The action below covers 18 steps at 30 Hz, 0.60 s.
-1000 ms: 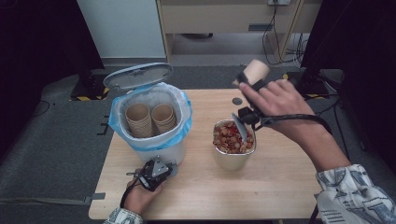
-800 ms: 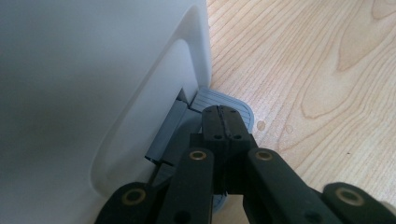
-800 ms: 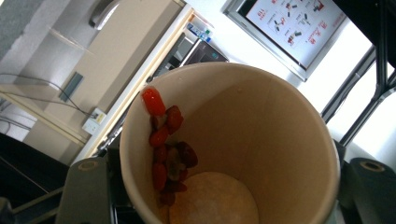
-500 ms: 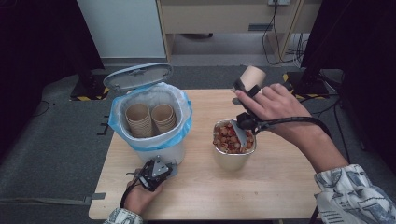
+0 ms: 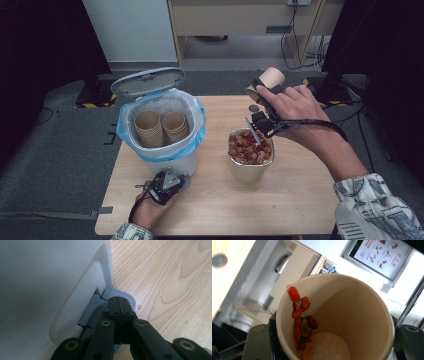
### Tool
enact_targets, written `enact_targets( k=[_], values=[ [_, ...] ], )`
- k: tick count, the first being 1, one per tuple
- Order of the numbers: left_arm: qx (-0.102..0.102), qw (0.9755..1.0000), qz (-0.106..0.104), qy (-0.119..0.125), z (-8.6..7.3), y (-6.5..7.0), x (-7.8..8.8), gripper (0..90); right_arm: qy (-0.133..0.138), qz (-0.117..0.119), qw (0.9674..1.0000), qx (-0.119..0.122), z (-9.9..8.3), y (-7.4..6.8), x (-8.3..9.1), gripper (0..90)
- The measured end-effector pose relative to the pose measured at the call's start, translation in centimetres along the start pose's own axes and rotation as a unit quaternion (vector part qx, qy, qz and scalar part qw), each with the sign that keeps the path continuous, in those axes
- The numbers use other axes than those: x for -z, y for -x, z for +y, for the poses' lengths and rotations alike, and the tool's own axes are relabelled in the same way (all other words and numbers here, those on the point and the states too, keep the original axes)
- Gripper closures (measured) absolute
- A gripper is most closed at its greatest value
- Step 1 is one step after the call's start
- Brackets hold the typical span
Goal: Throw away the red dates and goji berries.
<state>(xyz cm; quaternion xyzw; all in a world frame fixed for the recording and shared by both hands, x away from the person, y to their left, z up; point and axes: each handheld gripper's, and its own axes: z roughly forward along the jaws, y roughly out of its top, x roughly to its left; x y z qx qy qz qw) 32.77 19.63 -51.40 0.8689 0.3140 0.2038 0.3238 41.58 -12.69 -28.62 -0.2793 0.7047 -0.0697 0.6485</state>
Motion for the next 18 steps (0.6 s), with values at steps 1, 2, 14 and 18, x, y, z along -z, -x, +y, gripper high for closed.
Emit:
enact_targets(
  k=[1,2,14,18],
  values=[
    [0.000,1.0000,0.000,0.000,0.0,0.0,0.0,89.9,0.000,0.000,0.9999,-0.014,-0.2,0.2,-0.1,32.0],
    [-0.001,1.0000,0.000,-0.001,0.0,0.0,0.0,89.9,0.003,0.002,0.9996,-0.029,-0.3,0.3,-0.2,32.0],
    [-0.001,1.0000,0.001,-0.001,0.0,0.0,0.0,89.9,0.031,0.032,0.9796,-0.196,-2.0,0.8,-0.9,31.8],
    [-0.001,1.0000,0.000,-0.001,0.0,0.0,0.0,89.9,0.043,0.036,0.9714,-0.231,-2.2,0.9,-0.9,31.8]
  ],
)
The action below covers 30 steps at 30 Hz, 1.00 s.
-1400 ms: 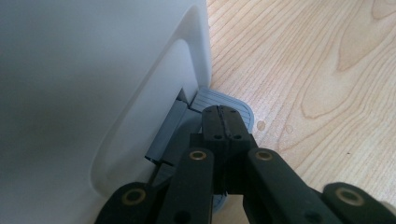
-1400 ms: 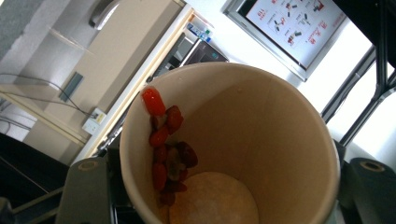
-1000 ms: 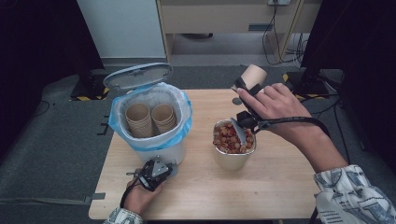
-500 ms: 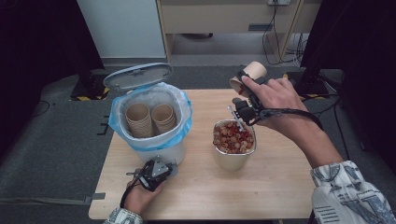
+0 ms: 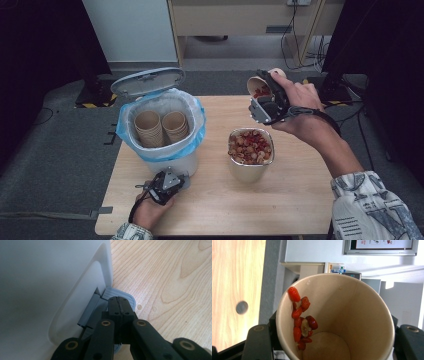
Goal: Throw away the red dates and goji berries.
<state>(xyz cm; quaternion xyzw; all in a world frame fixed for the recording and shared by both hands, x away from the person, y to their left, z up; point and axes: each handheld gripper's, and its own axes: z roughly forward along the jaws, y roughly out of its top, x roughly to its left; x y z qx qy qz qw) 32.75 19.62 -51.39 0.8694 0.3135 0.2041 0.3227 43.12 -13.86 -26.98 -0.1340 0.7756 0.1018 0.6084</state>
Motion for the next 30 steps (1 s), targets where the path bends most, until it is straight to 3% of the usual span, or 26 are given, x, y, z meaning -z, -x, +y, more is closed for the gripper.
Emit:
enact_targets(
  k=[4,9,16,24,30],
  values=[
    [0.000,1.0000,0.000,0.000,0.0,0.0,0.0,89.9,0.013,0.008,0.9992,-0.036,0.1,0.3,-0.1,31.8],
    [0.000,1.0000,-0.001,0.001,0.0,0.0,0.0,89.9,0.036,0.017,0.9951,-0.091,0.2,0.6,-0.4,31.7],
    [0.000,1.0000,0.000,0.000,0.0,0.0,0.0,89.9,0.068,0.030,0.9827,-0.170,0.3,1.2,-0.6,31.6],
    [0.000,1.0000,-0.001,0.001,0.0,0.0,0.0,89.9,0.087,0.036,0.9741,-0.206,0.7,1.4,-0.8,31.3],
    [0.001,1.0000,-0.001,0.001,0.0,0.0,0.0,89.9,0.106,0.041,0.9649,-0.237,0.9,1.7,-1.0,31.2]
  ],
)
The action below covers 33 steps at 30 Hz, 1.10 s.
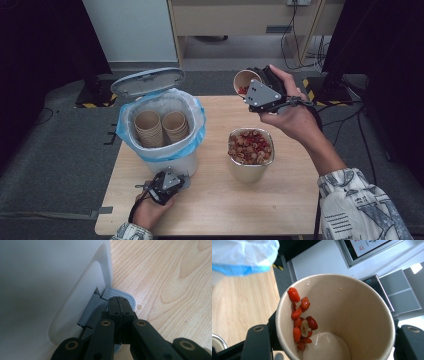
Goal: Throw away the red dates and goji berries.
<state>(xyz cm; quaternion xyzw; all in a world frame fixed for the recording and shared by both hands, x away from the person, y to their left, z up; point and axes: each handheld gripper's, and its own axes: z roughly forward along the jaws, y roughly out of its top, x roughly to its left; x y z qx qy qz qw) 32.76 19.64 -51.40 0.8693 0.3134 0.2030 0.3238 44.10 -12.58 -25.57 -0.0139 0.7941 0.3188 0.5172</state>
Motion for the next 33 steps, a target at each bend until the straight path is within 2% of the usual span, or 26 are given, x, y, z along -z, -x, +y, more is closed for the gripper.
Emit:
enact_targets(
  k=[5,21,33],
  values=[
    [0.000,1.0000,0.000,0.000,0.0,0.0,0.0,89.9,0.013,0.007,0.9994,-0.030,0.4,0.2,0.0,31.2],
    [0.000,1.0000,-0.001,0.000,0.0,0.0,0.0,89.9,0.036,0.018,0.9974,-0.060,1.3,0.2,-0.4,31.2],
    [0.000,1.0000,-0.001,0.000,0.0,0.0,0.0,89.9,0.039,0.023,0.9960,-0.078,1.4,0.3,-0.5,31.0]
  ],
)
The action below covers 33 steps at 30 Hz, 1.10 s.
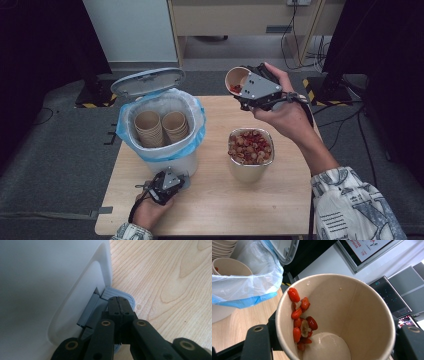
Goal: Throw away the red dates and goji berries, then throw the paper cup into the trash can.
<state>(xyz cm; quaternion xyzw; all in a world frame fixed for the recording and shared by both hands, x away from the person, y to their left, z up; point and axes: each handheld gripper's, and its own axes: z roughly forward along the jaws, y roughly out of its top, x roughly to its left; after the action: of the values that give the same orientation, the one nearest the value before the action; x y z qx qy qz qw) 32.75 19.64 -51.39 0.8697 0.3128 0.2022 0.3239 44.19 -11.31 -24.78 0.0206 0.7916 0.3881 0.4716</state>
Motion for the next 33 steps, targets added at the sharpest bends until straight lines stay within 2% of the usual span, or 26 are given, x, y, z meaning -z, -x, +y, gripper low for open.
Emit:
enact_targets(
  k=[11,19,25,33],
  values=[
    [0.001,1.0000,0.000,0.000,0.0,0.0,0.0,89.9,0.012,0.020,0.9991,-0.035,0.6,-0.2,-0.7,31.0],
    [0.001,1.0000,0.000,0.000,0.0,0.0,0.0,89.9,0.031,0.041,0.9966,-0.065,1.4,-0.4,-1.4,30.8],
    [0.002,1.0000,0.000,0.001,0.0,0.0,0.0,89.9,0.044,0.063,0.9933,-0.086,2.1,-0.9,-2.2,30.7],
    [0.007,1.0000,-0.003,0.002,0.0,-0.1,0.0,89.9,0.063,0.101,0.9853,-0.123,3.1,-1.7,-3.7,30.5]
  ],
)
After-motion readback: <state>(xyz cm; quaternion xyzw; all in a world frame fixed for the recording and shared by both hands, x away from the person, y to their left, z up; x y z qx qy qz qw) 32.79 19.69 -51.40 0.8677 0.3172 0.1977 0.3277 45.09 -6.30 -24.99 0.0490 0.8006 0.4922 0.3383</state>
